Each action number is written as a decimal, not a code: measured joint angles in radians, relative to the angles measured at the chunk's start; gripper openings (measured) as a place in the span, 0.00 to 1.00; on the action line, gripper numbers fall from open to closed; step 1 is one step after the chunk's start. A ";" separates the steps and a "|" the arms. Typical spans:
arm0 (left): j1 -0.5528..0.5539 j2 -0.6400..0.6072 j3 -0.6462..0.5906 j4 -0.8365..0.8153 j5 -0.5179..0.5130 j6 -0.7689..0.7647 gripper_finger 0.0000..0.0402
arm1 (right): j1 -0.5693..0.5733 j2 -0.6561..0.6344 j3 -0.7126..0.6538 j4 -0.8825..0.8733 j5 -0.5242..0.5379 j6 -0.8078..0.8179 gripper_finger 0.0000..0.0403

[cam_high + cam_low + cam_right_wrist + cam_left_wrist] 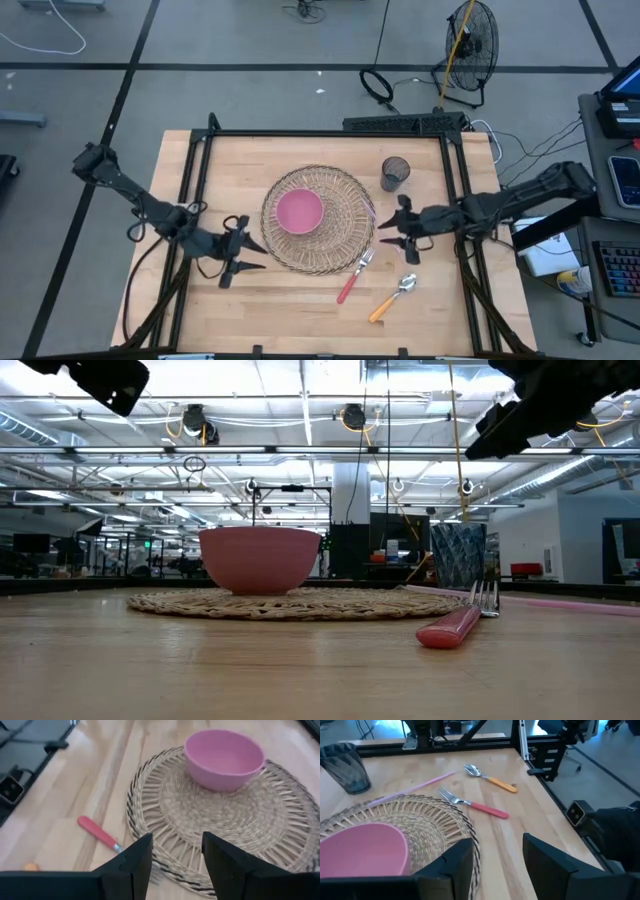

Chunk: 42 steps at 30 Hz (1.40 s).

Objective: Pick & Place Utensil
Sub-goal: Put the pink fork into the pink bowl

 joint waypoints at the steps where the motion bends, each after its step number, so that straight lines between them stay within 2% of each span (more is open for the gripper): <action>1: -0.004 0.000 0.000 -0.003 0.000 -0.010 0.42 | 0.011 0.020 0.000 0.015 0.010 -0.001 0.40; 9: -0.010 0.000 0.000 -0.056 0.005 -0.094 0.42 | 0.083 0.139 0.000 0.117 0.010 -0.027 0.40; 16: -0.010 0.000 0.000 -0.054 -0.035 -0.054 0.42 | 0.188 0.148 0.000 0.053 0.013 0.131 0.40; 20: -0.009 0.000 0.000 -0.049 -0.083 -0.016 0.42 | 0.238 0.156 0.000 0.021 0.094 0.162 0.40; 24: -0.009 0.000 0.000 -0.041 -0.100 -0.010 0.42 | 0.251 0.193 0.000 0.050 0.136 0.104 0.40; 35: -0.009 0.000 0.000 -0.042 -0.101 -0.025 0.42 | 0.249 0.402 0.000 0.132 0.147 -0.078 0.40; 39: -0.009 0.000 0.000 -0.045 -0.102 -0.025 0.42 | 0.249 0.446 0.000 0.168 0.224 -0.137 0.40; 42: -0.009 0.000 0.000 -0.046 -0.104 -0.026 0.42 | 0.244 0.463 0.000 0.202 0.223 -0.176 0.40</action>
